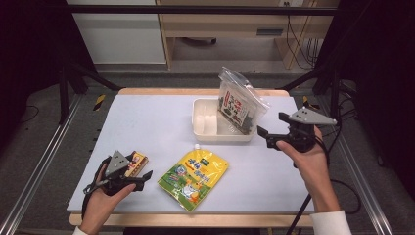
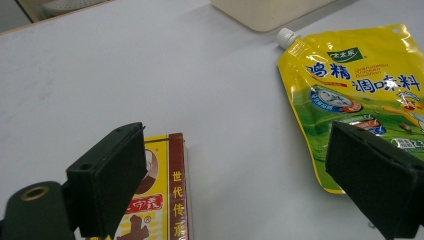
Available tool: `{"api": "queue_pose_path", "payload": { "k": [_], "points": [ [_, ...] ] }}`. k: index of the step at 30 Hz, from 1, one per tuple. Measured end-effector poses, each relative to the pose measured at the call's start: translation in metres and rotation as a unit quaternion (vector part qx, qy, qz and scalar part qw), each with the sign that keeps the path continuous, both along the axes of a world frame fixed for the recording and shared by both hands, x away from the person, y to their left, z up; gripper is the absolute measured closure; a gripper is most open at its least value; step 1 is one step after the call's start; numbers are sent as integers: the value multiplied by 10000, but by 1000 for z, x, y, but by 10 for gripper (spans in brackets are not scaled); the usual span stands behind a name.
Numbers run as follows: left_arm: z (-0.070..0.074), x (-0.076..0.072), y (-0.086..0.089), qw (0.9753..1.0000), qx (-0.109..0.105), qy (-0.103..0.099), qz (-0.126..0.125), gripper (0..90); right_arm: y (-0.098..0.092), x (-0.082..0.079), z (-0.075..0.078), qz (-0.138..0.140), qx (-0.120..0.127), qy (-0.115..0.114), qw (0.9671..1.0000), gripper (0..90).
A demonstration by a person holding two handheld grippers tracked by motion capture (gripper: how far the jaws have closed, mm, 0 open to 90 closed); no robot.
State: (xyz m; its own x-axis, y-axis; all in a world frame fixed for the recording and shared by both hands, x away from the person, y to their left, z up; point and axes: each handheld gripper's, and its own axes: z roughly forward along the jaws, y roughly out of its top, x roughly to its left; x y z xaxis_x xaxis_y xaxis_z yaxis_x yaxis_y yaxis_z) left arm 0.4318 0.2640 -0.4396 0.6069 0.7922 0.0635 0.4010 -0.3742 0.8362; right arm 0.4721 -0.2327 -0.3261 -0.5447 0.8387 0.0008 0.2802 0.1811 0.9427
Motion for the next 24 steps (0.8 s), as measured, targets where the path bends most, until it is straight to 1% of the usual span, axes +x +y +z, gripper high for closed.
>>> {"api": "queue_pose_path", "payload": {
  "k": [1,2,3,4,5,6,7,9,11,12,13,14,17,18,19,20,23,24],
  "points": [
    [0,0,-1,10000,-7,0,-9,91,2,-3,-5,-47,42,5,10000,159],
    [-1,0,-1,10000,-3,3,-23,89,4,-5,-10,-57,42,29,10000,164],
    [-1,0,-1,10000,-3,3,-23,88,4,-5,-10,-57,42,29,10000,164],
    [-1,0,-2,10000,4,-9,-25,87,10,-10,-21,-63,10,130,9999,180],
    [-1,0,-3,10000,22,-2,-62,86,12,-10,-24,-21,-27,143,9999,195],
    [-1,0,-3,10000,22,-2,-62,86,12,-10,-24,-21,-27,143,9999,195],
    [-1,0,-4,10000,52,-4,-77,86,20,-11,-31,44,-76,212,9997,225],
    [-1,0,-4,10000,59,-9,-79,84,28,-11,-37,99,-141,301,9994,227],
    [-1,0,-4,10000,52,-17,-71,84,37,-11,-43,131,-155,361,9991,244],
    [-1,0,-4,10000,52,-17,-71,85,37,-11,-43,131,-155,361,9991,244],
    [-1,0,-4,10000,65,-16,-72,85,42,-11,-46,160,-146,392,9990,254],
    [-2,0,-5,9999,97,-17,-63,84,53,-10,-56,176,-193,494,9984,267],
    [-2,0,-6,9999,95,-21,-75,85,66,-8,-69,227,-129,638,9976,266],
    [-2,-1,-7,9999,95,-22,-88,85,66,-8,-69,227,-129,638,9976,266],
    [-1,-1,-9,9999,110,-44,-109,85,76,-8,-76,260,-212,776,9964,256],
    [-1,-2,-11,9998,107,-86,-108,85,79,-8,-78,277,-224,826,9959,257],
    [0,-3,-13,9998,91,-129,-99,84,84,-9,-82,286,-152,894,9955,268],
    [1,-3,-14,9998,80,-149,-102,84,89,-11,-87,324,-173,991,9944,272]
  ]
}}
